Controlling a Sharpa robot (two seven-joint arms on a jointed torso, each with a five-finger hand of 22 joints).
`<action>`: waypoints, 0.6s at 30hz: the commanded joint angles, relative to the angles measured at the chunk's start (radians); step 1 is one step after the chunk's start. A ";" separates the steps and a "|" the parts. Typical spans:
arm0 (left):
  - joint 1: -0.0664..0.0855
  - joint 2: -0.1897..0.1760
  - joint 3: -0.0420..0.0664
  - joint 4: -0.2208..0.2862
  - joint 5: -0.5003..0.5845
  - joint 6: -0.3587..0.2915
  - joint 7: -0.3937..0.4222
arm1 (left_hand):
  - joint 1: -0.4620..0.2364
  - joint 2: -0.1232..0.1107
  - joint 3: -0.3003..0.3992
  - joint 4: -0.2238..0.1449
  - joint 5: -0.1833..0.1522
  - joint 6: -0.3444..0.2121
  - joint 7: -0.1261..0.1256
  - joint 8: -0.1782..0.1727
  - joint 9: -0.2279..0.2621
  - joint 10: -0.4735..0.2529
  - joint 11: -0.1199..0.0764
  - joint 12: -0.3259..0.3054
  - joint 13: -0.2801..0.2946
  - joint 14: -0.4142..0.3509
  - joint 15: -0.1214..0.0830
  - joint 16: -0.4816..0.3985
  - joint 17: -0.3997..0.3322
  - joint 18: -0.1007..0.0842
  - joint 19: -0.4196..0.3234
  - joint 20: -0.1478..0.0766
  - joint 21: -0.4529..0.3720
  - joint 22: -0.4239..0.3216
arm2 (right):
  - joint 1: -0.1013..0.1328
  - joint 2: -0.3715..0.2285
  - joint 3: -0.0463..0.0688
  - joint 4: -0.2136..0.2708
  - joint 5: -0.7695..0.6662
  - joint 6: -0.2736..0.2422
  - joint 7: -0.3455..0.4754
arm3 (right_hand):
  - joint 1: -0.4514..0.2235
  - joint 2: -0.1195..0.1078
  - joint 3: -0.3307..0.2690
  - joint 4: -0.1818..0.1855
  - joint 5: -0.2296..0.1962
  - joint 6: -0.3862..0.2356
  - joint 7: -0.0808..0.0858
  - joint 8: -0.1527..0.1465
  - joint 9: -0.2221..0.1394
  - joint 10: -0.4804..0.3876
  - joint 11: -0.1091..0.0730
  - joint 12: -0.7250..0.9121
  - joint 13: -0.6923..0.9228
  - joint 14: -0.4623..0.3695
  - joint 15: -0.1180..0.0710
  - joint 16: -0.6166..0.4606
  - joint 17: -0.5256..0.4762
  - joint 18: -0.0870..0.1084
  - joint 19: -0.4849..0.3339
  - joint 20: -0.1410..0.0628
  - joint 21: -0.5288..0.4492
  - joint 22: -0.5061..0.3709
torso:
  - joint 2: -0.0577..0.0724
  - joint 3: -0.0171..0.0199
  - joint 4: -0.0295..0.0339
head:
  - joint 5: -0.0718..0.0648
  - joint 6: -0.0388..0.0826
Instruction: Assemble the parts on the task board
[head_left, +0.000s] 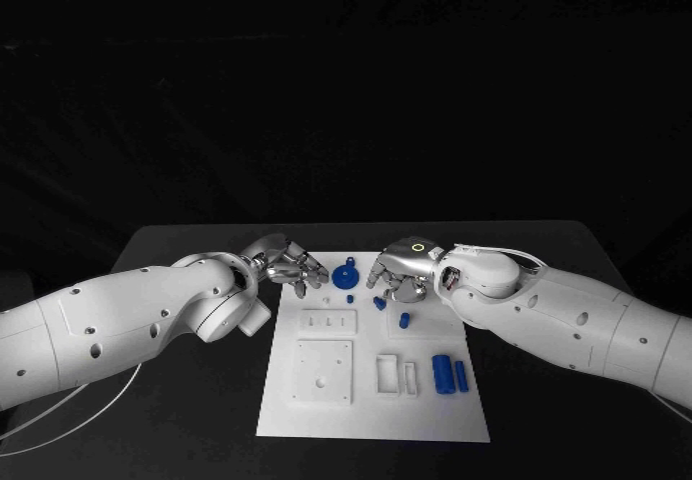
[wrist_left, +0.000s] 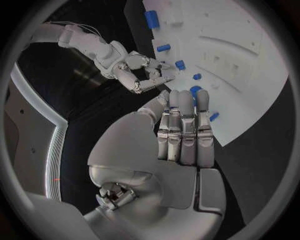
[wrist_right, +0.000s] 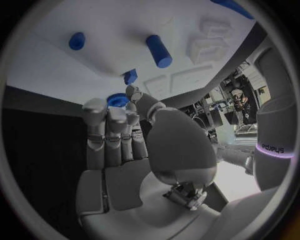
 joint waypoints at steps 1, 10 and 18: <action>0.002 0.000 0.001 0.001 0.012 -0.004 0.013 | 0.007 0.005 0.001 -0.001 0.005 0.002 0.003 -0.003 -0.001 -0.008 0.000 -0.005 0.000 -0.006 0.002 -0.005 0.000 0.006 0.004 0.003 -0.003 0.018 | 0.001 -0.001 0.000 0.001 -0.004 0.006 0.002 | -0.004 -0.007 0.008 0.000 0.001 -0.002 0.001 -0.002 0.000 -0.002 -0.006 -0.003 -0.001 0.003 -0.006 0.003 0.000 -0.006 -0.004 -0.001 0.003 0.083 | 0.000 -0.0017 -0.0008 | 0.000 -0.002; 0.004 0.001 0.001 0.001 0.016 0.001 0.016 | 0.008 0.005 0.000 0.000 0.004 0.002 0.003 -0.003 -0.001 -0.010 0.001 -0.006 0.000 -0.006 0.002 -0.005 0.000 0.006 0.006 0.003 -0.006 0.019 | 0.001 0.011 0.000 -0.012 -0.020 0.023 -0.003 | 0.000 -0.007 0.006 -0.001 0.000 -0.007 -0.003 -0.002 0.000 -0.004 -0.007 0.000 0.001 0.001 -0.005 0.003 0.002 -0.007 -0.007 0.000 -0.001 0.083 | 0.000 -0.0026 0.0009 | -0.003 -0.005; 0.006 0.002 0.001 0.003 0.018 0.003 0.018 | 0.008 0.005 0.000 0.000 0.004 0.002 0.003 -0.003 -0.001 -0.010 0.001 -0.006 0.000 -0.006 0.002 -0.005 0.000 0.006 0.006 0.003 -0.006 0.019 | 0.001 0.021 -0.002 -0.032 -0.033 0.029 -0.006 | 0.001 -0.008 0.007 -0.001 0.000 -0.009 -0.005 -0.002 0.000 -0.005 -0.006 0.002 0.002 -0.001 -0.003 0.002 0.001 -0.007 -0.009 0.002 -0.004 0.082 | 0.001 -0.0034 0.0022 | -0.002 -0.008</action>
